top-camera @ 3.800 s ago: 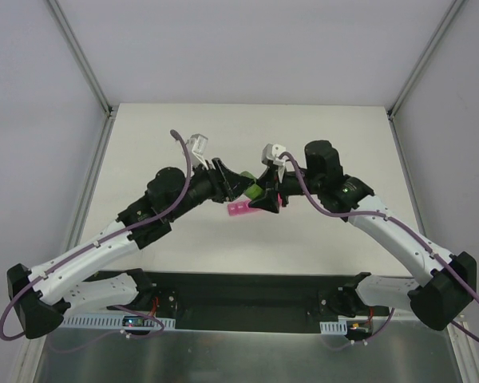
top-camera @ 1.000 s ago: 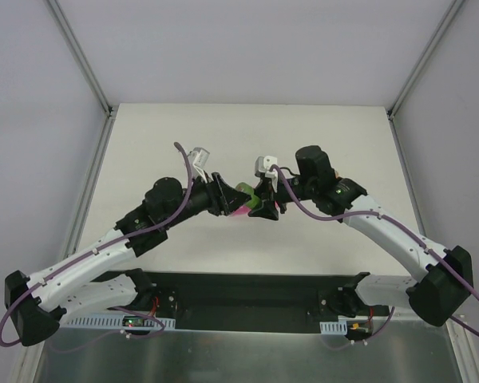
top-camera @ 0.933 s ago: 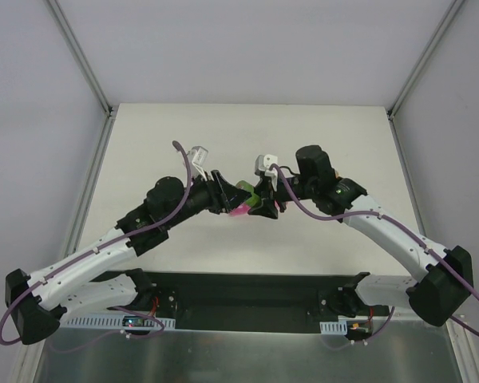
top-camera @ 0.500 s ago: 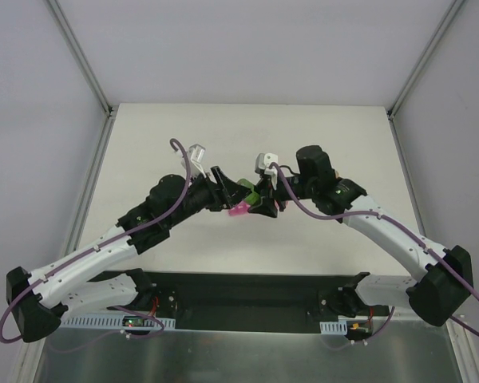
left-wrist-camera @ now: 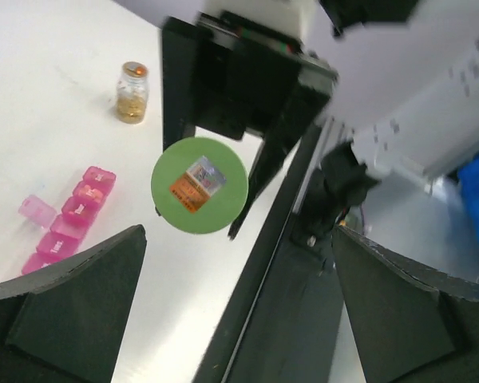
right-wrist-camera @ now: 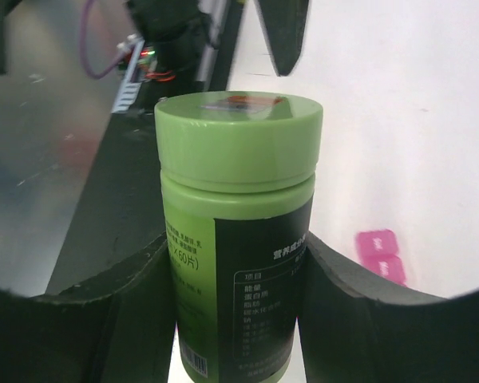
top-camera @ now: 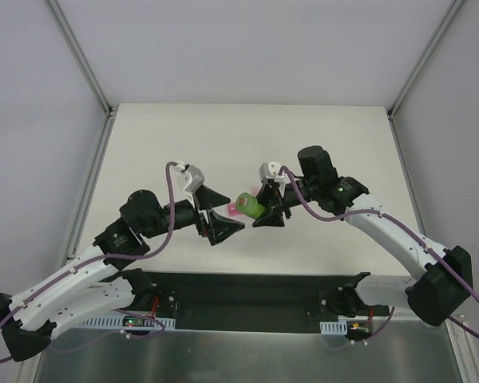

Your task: Sort the pills into containers

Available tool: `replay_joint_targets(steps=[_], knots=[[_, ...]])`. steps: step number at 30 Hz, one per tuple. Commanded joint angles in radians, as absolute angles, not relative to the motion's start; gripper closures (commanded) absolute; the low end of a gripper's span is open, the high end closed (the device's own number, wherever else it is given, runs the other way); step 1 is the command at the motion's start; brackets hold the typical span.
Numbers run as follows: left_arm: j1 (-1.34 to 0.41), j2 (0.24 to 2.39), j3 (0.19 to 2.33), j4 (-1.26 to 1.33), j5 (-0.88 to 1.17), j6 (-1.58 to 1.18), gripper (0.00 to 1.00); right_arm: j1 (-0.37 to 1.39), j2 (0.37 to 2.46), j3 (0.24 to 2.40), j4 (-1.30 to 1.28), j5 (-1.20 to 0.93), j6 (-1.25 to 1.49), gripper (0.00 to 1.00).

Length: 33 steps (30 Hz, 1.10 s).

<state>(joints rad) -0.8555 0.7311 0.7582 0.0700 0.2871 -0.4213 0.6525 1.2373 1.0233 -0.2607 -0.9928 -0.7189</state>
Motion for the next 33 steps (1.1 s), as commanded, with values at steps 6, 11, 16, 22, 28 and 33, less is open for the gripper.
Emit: replay_joint_targets(steps=[6,11,16,22,28,33], knots=[[-0.85,0.639,0.598,0.273,0.598,0.069,0.01,0.696,1.239,1.1,-0.499,-1.2,-1.002,0.9],[-0.851,0.686,0.614,0.336,0.604,0.06,0.01,0.704,1.246,1.108,-0.535,-1.218,-1.032,0.9],[-0.853,0.729,0.649,0.37,0.609,0.048,0.03,0.706,1.258,1.114,-0.537,-1.204,-1.028,0.9],[-0.853,0.768,0.67,0.373,0.646,0.011,0.22,0.706,1.272,1.12,-0.534,-1.198,-1.012,0.9],[-0.853,0.782,0.673,0.367,0.647,0.002,0.56,0.707,1.281,1.123,-0.532,-1.193,-1.003,0.91],[-0.853,0.787,0.693,0.318,0.606,-0.043,0.9,0.706,1.287,1.121,-0.494,-1.157,-0.947,0.91]])
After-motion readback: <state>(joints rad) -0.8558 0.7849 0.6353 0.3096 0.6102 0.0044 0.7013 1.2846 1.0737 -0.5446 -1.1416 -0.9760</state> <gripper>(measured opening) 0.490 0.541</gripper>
